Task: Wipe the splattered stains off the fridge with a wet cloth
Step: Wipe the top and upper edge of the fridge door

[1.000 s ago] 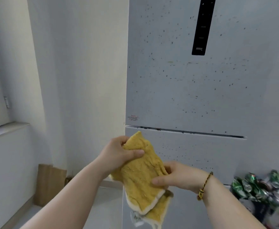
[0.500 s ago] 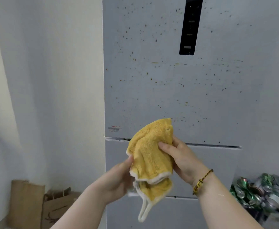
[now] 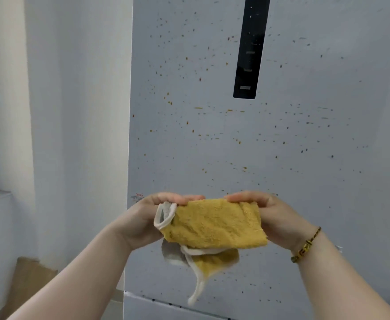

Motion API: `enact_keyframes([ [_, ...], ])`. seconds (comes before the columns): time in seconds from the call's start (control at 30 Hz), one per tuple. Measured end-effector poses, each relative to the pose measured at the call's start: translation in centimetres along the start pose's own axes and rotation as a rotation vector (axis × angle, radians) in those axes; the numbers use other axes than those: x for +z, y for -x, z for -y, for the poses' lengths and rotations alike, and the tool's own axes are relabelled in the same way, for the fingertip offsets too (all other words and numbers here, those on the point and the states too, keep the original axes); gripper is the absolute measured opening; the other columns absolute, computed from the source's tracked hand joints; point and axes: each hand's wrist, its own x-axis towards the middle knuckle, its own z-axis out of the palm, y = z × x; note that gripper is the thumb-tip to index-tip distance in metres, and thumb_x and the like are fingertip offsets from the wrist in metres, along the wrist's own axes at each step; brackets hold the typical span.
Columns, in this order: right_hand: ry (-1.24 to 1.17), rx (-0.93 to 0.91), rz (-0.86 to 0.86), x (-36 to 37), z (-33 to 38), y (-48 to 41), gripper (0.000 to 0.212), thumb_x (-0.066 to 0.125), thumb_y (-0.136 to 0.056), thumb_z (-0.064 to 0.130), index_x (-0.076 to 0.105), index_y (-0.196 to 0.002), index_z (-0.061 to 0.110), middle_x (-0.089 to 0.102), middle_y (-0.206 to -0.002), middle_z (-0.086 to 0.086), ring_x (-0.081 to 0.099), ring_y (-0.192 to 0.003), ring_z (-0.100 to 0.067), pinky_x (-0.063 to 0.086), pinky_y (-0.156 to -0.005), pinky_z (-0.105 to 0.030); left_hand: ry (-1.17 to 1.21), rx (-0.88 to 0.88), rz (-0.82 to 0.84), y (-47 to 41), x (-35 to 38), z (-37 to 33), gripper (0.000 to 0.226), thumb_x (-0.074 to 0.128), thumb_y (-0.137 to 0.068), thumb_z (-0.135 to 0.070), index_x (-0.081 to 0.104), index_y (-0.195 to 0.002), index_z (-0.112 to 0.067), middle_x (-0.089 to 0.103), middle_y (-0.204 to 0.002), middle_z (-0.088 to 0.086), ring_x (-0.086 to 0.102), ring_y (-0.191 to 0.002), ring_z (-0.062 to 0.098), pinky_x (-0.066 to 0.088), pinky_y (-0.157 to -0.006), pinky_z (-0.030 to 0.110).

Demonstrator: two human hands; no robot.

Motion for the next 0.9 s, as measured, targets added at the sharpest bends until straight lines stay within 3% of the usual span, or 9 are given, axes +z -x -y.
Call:
enact_keyframes([
  [0.1,0.035,-0.037,-0.093,-0.4,0.7,-0.6,0.057,0.046,-0.084,-0.017,0.075,-0.058,0.025,0.071,-0.066,0.004,0.067,-0.062,-0.006,0.053,-0.054,-0.019,0.206,0.006,0.188,-0.5,0.3,-0.1,0.04,0.048,-0.087,-0.008,0.049,-0.125,0.006,0.044,-0.136,0.024,0.043,-0.126,0.036,0.036,-0.103,0.044],
  [0.2,0.125,-0.112,-0.161,-0.4,1.6,-1.6,0.053,0.048,-0.084,-0.016,0.075,-0.062,0.024,0.072,-0.069,0.008,0.066,-0.063,-0.004,0.054,-0.058,-0.019,-0.085,-0.177,-0.086,-1.8,1.3,-0.9,0.054,0.059,-0.074,-0.045,0.061,-0.113,-0.008,0.065,-0.114,0.009,0.065,-0.101,0.024,0.053,-0.08,0.035],
  [0.27,0.19,-0.127,-0.181,-0.2,2.1,-2.2,0.042,0.053,-0.084,-0.011,0.072,-0.075,0.025,0.071,-0.076,0.01,0.064,-0.065,-0.002,0.051,-0.062,-0.024,-0.487,-0.225,-0.101,-2.5,2.6,-1.7,0.041,0.06,-0.072,-0.039,0.063,-0.107,-0.016,0.069,-0.105,0.002,0.067,-0.094,0.016,0.053,-0.077,0.026],
  [0.37,0.207,-0.109,-0.177,0.3,2.5,-2.9,0.036,0.052,-0.086,-0.008,0.06,-0.093,0.027,0.066,-0.094,0.006,0.063,-0.073,-0.003,0.05,-0.066,-0.024,-0.672,-0.266,-0.064,-3.2,3.3,-2.3,0.023,0.07,-0.075,-0.018,0.068,-0.097,-0.014,0.072,-0.092,0.001,0.068,-0.085,0.014,0.053,-0.074,0.023],
  [0.5,-0.212,-0.137,-0.366,0.2,2.8,-3.6,0.018,0.053,-0.085,0.019,0.053,-0.104,0.022,0.058,-0.115,-0.004,0.059,-0.096,-0.015,0.047,-0.079,-0.027,-0.602,-0.032,-0.296,-4.0,2.7,-3.1,0.014,0.068,-0.08,-0.011,0.069,-0.093,-0.015,0.073,-0.085,0.002,0.069,-0.078,0.017,0.055,-0.067,0.024],
  [0.63,-0.323,-0.112,-0.264,2.8,1.2,-4.7,0.057,0.067,-0.058,0.053,0.056,-0.105,0.023,0.068,-0.102,0.006,0.064,-0.091,-0.008,0.051,-0.075,-0.023,-0.508,0.164,-0.469,-5.0,1.8,-3.8,0.018,0.064,-0.08,-0.007,0.067,-0.096,-0.014,0.072,-0.085,0.004,0.069,-0.076,0.017,0.056,-0.067,0.025],
  [0.7,-0.207,-0.141,-0.325,4.7,0.9,-6.1,0.06,0.068,-0.061,0.042,0.054,-0.116,0.022,0.068,-0.105,0.003,0.064,-0.092,-0.01,0.051,-0.067,-0.019,-0.521,0.227,-0.474,-5.4,1.4,-4.3,0.018,0.065,-0.079,-0.007,0.068,-0.095,-0.016,0.072,-0.086,0.005,0.068,-0.079,0.018,0.055,-0.069,0.028],
  [0.8,-0.103,-0.276,-0.518,6.2,2.8,-9.1,0.032,0.064,-0.081,0.016,0.058,-0.112,0.02,0.066,-0.105,-0.002,0.061,-0.085,-0.009,0.048,-0.052,-0.014,-0.533,0.3,-0.469,-5.8,0.3,-5.8,0.019,0.065,-0.08,-0.009,0.067,-0.093,-0.023,0.072,-0.084,-0.002,0.068,-0.083,0.014,0.054,-0.07,0.026],
  [0.9,0.029,-0.401,-0.628,6.4,5.5,-11.3,0.021,0.061,-0.085,0.011,0.057,-0.091,0.031,0.063,-0.092,0.009,0.059,-0.082,-0.003,0.05,-0.066,-0.021,-0.593,0.34,-0.514,-6.2,-1.0,-7.6,0.019,0.06,-0.085,-0.018,0.063,-0.1,-0.027,0.069,-0.095,-0.008,0.065,-0.09,0.007,0.052,-0.078,0.022],
])
